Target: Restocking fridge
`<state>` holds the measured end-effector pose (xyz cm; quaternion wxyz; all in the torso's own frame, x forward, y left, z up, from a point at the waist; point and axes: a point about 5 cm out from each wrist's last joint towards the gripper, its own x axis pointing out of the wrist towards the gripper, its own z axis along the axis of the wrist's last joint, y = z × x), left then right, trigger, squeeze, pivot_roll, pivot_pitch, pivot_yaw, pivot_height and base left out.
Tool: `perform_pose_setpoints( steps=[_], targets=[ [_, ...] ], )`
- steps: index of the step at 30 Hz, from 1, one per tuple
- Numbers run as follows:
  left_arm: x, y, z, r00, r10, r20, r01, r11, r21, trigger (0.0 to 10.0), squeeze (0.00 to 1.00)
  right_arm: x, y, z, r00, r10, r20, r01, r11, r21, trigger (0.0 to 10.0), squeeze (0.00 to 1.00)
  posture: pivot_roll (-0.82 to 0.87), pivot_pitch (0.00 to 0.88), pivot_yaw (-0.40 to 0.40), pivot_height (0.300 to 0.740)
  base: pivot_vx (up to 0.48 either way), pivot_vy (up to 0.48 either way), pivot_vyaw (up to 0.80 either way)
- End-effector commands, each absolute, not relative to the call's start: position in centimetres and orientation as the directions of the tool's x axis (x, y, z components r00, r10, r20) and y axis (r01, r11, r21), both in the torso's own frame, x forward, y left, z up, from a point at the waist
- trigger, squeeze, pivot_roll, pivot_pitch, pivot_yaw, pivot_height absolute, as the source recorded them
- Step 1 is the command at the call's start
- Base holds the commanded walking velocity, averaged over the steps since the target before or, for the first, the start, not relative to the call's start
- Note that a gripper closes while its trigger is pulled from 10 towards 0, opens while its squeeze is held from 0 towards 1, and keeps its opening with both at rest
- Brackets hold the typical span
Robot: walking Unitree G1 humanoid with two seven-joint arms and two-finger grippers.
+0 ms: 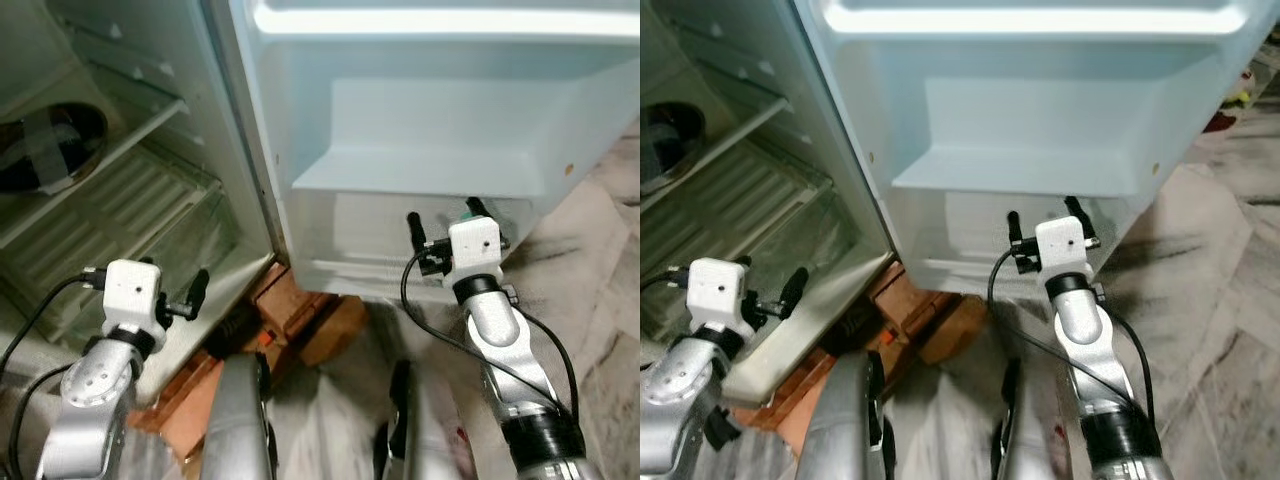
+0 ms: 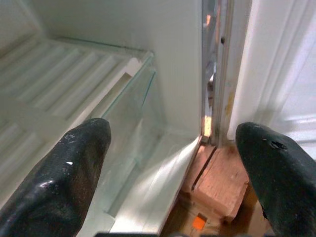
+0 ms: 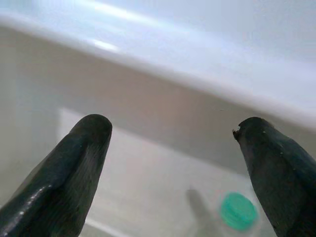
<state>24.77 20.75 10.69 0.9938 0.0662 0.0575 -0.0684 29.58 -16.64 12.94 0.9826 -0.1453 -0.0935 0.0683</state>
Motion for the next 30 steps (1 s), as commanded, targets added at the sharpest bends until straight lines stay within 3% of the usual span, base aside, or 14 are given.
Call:
perform_pose_setpoints(
  steps=[1,2,3,4,5,15,30],
  targets=[
    [24.7,20.6,10.1,0.984,-0.117,-0.136,0.135,0.982,0.132,10.0,0.0,28.4,-15.7,12.5,0.966,0.219,0.14,-0.172,0.943,-0.285,10.0,0.83,0.08,0.062,0.055,0.581,0.0,0.0,0.0],
    [24.7,20.5,9.9,0.984,-0.113,-0.14,0.131,0.983,0.129,10.0,0.0,27.6,-15.3,12.1,0.963,0.24,0.12,-0.198,0.938,-0.284,10.0,0.78,0.08,0.062,0.055,0.581,0.0,0.0,0.0],
    [24.5,20.4,9.2,0.982,-0.099,-0.159,0.118,0.986,0.117,10.0,0.0,26.4,-15.0,11.2,0.963,0.256,0.087,-0.222,0.932,-0.286,10.0,0.34,0.07,0.038,0.06,0.581,0.0,0.0,0.0],
    [24.5,20.4,9.2,0.982,-0.099,-0.159,0.118,0.986,0.117,10.0,0.0,26.4,-15.0,11.2,0.963,0.256,0.087,-0.222,0.932,-0.286,10.0,0.34,0.07,0.038,0.06,0.581,0.0,0.0,0.0],
    [24.2,20.3,8.9,0.981,-0.1,-0.166,0.118,0.987,0.108,10.0,0.0,25.7,-15.1,11.0,0.965,0.252,0.078,-0.223,0.937,-0.271,10.0,0.03,0.06,0.03,0.057,0.581,0.0,0.0,0.0],
    [25.2,20.1,9.7,0.994,-0.05,-0.094,0.059,0.994,0.093,10.0,0.0,25.6,-16.0,12.7,0.987,0.048,0.151,-0.024,0.988,-0.152,10.0,0.0,0.04,0.0,0.033,0.581,0.0,0.0,0.0],
    [24.0,19.5,10.2,0.998,0.005,-0.068,0.0,0.997,0.075,10.0,0.0,27.0,-17.0,13.4,0.992,-0.002,0.123,0.013,0.996,-0.086,10.0,0.0,0.05,0.031,-0.004,0.673,0.0,0.0,0.0]
  ],
)
